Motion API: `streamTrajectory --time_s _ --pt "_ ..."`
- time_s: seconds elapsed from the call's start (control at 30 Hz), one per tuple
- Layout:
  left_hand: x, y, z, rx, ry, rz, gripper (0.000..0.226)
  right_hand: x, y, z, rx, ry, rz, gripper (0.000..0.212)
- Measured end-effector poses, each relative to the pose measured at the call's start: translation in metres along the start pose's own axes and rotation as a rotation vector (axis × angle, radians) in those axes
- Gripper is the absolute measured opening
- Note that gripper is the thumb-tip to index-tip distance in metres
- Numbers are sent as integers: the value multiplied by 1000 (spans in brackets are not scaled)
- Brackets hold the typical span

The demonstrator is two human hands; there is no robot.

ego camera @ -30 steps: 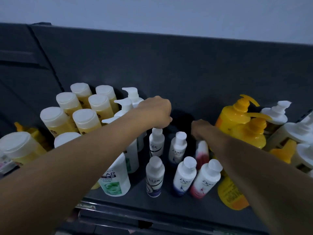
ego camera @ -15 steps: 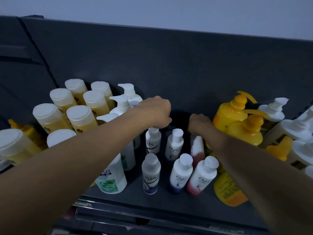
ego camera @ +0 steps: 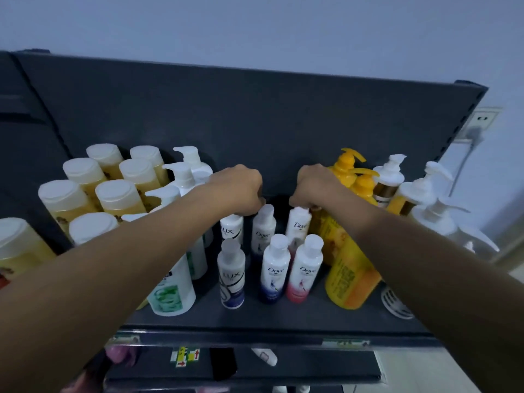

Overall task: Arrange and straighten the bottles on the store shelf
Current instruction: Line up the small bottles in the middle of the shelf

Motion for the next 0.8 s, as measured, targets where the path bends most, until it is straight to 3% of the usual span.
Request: streamTrajectory --time_s 0.17,0.27,0.6,0.8 --pt "4 -4 -9 36 13 15 24 2 0 -23 104 -30 2 39" --pt "3 -5 -13 51 4 33 23 1 -1 -33 137 -41 -13 33" --pt "-18 -10 -32 110 -48 31 24 9 -2 -40 115 -71 -3 52" --pt "-28 -28 -53 143 -26 -14 21 -6 -45 -63 328 -193 38 50"
Point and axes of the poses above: each hand's wrist, its own z-axis towards the middle knuckle, its own y-axis out of the palm, x = y × z, the point moved 4 cm from there along z, towards the middle knuckle, and after that the axes turned 6 degrees about y, right-handed, at the moved point
